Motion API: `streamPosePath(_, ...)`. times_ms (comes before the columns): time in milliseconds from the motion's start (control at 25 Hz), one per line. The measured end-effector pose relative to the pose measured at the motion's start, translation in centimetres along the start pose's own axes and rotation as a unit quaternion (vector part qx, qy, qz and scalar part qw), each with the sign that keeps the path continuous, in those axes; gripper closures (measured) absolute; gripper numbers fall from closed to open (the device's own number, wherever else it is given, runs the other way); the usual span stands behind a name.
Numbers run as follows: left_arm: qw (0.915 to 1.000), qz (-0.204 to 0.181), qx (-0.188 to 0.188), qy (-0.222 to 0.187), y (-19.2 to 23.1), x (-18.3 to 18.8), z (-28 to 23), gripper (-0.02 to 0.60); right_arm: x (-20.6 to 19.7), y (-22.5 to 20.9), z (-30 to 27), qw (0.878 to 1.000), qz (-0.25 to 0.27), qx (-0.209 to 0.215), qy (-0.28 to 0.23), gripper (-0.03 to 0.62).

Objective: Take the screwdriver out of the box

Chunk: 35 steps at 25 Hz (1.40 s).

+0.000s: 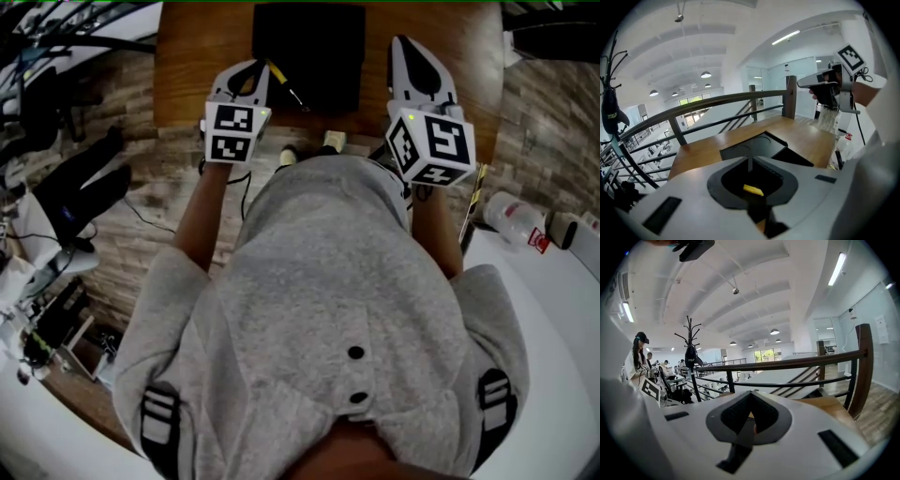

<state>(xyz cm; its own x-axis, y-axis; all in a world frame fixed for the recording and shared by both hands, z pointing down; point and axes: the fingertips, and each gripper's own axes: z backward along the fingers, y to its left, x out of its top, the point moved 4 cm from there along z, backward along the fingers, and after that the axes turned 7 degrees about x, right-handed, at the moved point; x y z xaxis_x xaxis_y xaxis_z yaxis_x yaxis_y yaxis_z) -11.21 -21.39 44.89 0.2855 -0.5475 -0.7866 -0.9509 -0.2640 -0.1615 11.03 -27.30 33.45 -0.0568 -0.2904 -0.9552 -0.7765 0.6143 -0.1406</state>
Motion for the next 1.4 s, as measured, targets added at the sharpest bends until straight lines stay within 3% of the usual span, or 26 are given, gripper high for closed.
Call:
streamPosePath(160, 0.9989, 0.003, -0.022, 0.042, -0.3, -2.1, -2.0, 0.486, -0.2, -0.3, -0.5, 1.0, -0.002, 0.0, 0.004, 0.583)
streamPosePath(320, 0.9949, -0.054, -0.036, 0.077, -0.6, -4.3, -4.2, 0.471, -0.5, -0.4, -0.9, 1.0, 0.001, 0.0, 0.006, 0.583)
streamPosePath(680, 0.9611, -0.188, -0.129, 0.156, -2.1, -7.6, -8.3, 0.442, -0.8, -1.7, -0.7, 1.0, -0.006, -0.011, 0.011, 0.583)
streamPosePath(880, 0.9332, -0.258, -0.176, 0.177, -3.1, -8.1, -9.4, 0.442, -1.1, -2.9, -0.2, 1.0, -0.017, -0.018, 0.013, 0.583)
streamPosePath(1040, 0.9059, -0.318, -0.207, 0.188, -3.5, -9.0, -10.1, 0.442, -1.5, -3.3, 0.2, 0.999, -0.023, -0.023, 0.015, 0.583)
streamPosePath(1160, 0.8793, -0.375, -0.228, 0.185, -3.9, -9.4, -10.4, 0.442, -1.6, -3.6, 0.7, 0.999, -0.026, -0.029, 0.014, 0.583)
streamPosePath(1320, 0.8361, -0.444, -0.258, 0.192, -4.6, -9.9, -10.1, 0.442, -1.8, -4.1, 1.6, 0.999, -0.029, -0.037, 0.013, 0.583)
streamPosePath(1400, 0.8238, -0.462, -0.267, 0.193, -4.7, -10.1, -10.3, 0.442, -2.0, -4.5, 1.8, 0.998, -0.033, -0.041, 0.014, 0.583)
